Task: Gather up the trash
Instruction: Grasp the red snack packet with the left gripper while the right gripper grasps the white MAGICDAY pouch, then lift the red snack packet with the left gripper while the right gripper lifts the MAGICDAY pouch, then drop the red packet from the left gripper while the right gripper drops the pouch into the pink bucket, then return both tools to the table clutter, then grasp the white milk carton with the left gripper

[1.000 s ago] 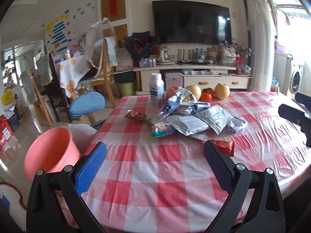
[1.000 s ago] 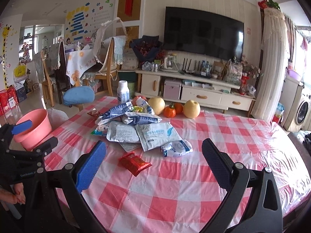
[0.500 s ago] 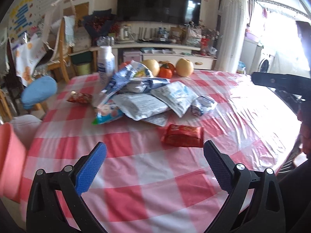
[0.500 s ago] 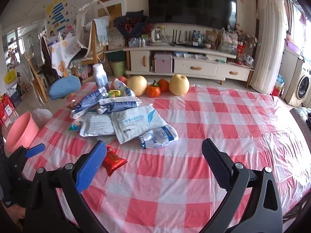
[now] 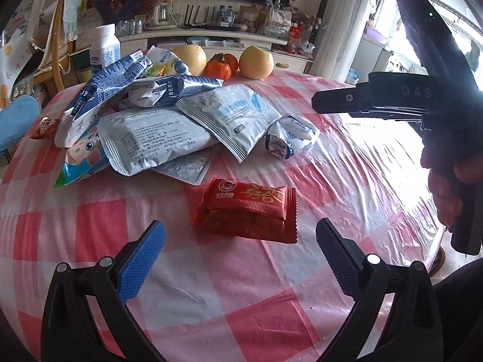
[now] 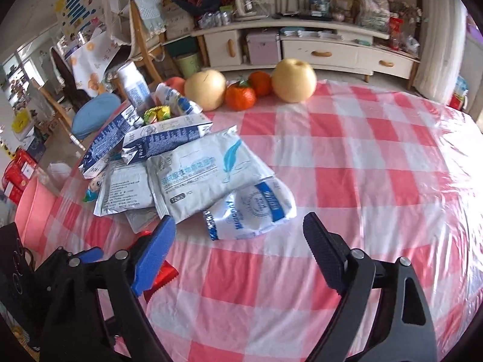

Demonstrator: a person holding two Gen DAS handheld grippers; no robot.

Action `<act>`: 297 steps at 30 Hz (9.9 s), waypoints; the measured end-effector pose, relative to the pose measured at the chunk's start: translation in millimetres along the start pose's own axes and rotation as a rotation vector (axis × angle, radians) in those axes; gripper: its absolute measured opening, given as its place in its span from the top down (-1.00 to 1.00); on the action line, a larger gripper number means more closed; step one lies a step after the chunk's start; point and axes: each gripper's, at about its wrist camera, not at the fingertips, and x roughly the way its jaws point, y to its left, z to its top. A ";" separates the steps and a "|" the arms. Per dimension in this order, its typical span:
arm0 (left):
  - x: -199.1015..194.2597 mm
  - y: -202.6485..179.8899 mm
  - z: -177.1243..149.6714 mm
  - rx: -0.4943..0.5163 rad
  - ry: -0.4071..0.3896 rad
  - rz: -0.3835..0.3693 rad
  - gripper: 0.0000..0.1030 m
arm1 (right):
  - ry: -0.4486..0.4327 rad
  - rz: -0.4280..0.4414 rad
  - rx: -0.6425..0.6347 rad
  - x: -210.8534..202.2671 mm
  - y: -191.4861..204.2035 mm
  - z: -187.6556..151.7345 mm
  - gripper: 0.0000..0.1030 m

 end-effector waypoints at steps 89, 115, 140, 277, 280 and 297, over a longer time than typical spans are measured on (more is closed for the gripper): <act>-8.3 41.0 23.1 -0.126 -0.031 -0.010 -0.39 | 0.152 -0.003 -0.171 64.7 -12.3 3.9 -0.67; -13.1 42.5 24.6 -0.124 -0.044 -0.033 -0.40 | 0.172 -0.162 0.047 70.4 -51.7 15.6 -0.65; -75.2 65.1 25.9 -0.152 -0.203 -0.004 -0.40 | -0.079 -0.119 0.069 1.1 1.6 43.9 -0.13; 78.1 211.7 111.7 -0.433 -0.014 -0.274 -0.84 | 0.150 0.283 0.515 103.4 -3.2 53.2 -0.89; 83.7 210.4 109.2 -0.433 -0.001 -0.263 -0.84 | 0.153 0.269 0.510 107.7 -1.5 56.8 -0.88; 84.0 184.3 105.5 -0.411 0.024 -0.191 -0.27 | 0.181 0.161 0.425 121.3 12.6 62.0 -0.88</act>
